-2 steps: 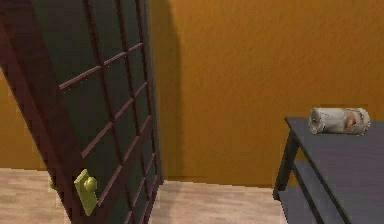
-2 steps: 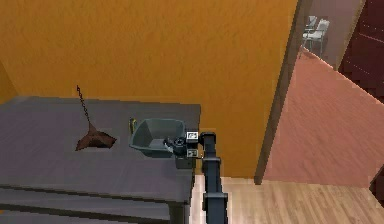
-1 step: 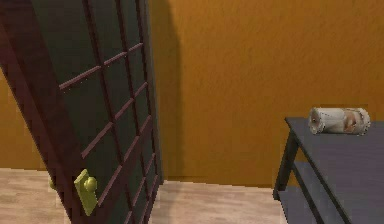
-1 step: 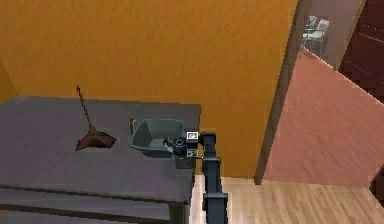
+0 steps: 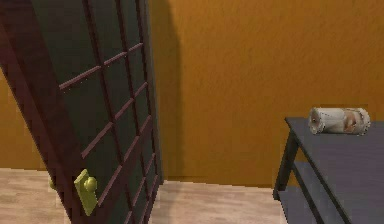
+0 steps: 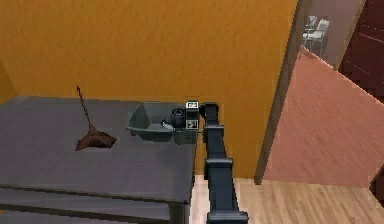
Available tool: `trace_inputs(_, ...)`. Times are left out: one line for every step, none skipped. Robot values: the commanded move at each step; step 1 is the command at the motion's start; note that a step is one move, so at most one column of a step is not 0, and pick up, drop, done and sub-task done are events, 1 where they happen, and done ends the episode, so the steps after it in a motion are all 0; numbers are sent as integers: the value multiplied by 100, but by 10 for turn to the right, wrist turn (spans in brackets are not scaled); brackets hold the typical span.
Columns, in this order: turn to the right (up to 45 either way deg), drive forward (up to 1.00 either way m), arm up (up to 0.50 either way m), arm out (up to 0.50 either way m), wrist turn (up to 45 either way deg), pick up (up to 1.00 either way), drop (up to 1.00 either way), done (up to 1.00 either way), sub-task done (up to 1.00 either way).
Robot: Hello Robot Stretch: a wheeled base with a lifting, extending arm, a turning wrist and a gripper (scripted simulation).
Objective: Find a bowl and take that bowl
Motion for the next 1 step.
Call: trace_inputs(0, 0, 0, 0, 0, 0, 0, 100, 0)
